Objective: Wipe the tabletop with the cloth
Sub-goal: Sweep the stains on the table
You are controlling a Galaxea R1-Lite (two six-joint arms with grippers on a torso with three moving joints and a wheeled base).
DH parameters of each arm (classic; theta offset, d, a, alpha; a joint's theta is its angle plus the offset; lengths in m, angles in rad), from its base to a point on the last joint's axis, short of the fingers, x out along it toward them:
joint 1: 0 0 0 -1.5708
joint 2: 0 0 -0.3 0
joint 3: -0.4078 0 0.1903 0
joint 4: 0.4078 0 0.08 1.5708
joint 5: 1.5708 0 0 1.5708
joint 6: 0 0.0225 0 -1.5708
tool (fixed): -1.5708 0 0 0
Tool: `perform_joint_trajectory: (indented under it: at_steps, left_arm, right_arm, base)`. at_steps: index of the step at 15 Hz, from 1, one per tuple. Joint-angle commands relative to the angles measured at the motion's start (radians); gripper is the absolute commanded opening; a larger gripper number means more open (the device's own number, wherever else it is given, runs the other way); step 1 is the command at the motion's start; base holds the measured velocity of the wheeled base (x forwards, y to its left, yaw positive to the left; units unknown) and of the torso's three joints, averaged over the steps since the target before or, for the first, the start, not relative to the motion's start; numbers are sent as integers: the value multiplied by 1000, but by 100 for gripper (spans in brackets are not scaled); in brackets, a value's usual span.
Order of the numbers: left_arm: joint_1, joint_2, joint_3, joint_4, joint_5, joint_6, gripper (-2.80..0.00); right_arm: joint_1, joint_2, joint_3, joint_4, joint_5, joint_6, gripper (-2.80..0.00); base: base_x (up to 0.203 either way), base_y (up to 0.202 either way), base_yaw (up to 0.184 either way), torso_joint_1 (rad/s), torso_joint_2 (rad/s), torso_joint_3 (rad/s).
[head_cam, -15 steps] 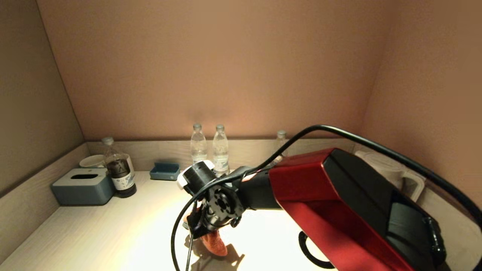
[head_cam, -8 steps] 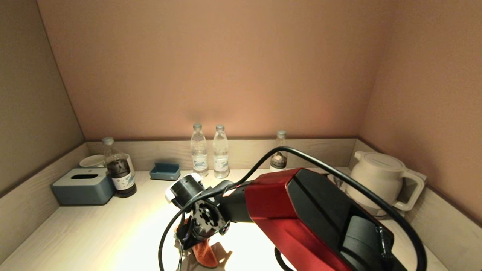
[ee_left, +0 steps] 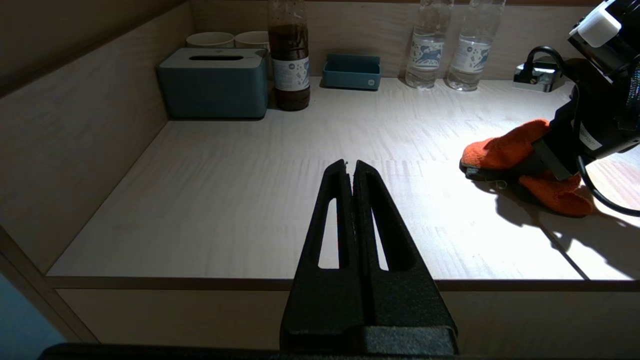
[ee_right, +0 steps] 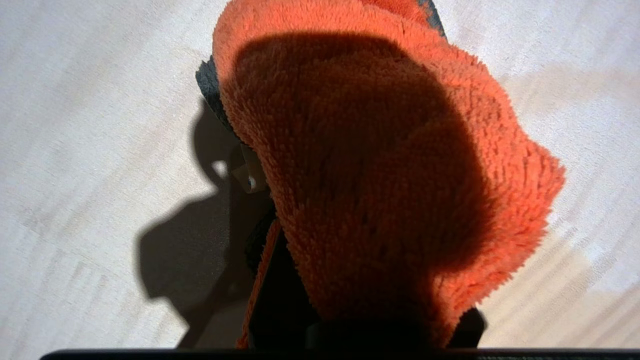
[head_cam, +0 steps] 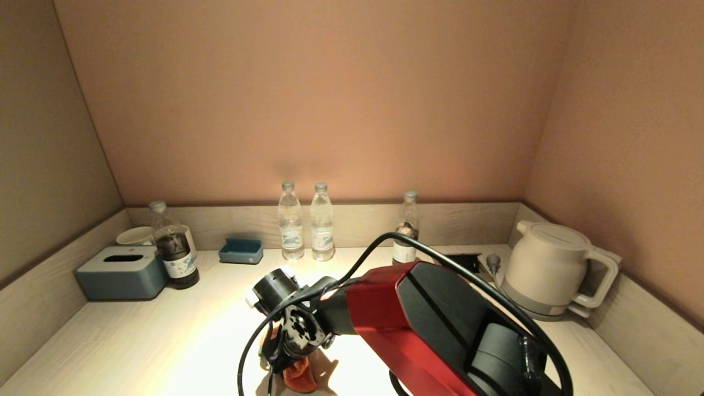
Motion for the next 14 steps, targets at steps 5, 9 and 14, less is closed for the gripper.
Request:
perform_joint_trajectory:
  at_steps: [5,9,14]
  left_arm:
    - [0,0,0,0,0,0,-280]
    - [0,0,0,0,0,0,-280]
    - [0,0,0,0,0,0,-280]
  right_arm:
    - [-73,16,0,10,-7,-21,-280]
    - [-185,-17,0,28,-7,-18,-280]
    - [-249,-49,21,41,-3,-11,-280]
  base:
    - [0,0,0,0,0,0]
    - [0,0,0,0,0,0]
    - [0,0,0,0,0,0]
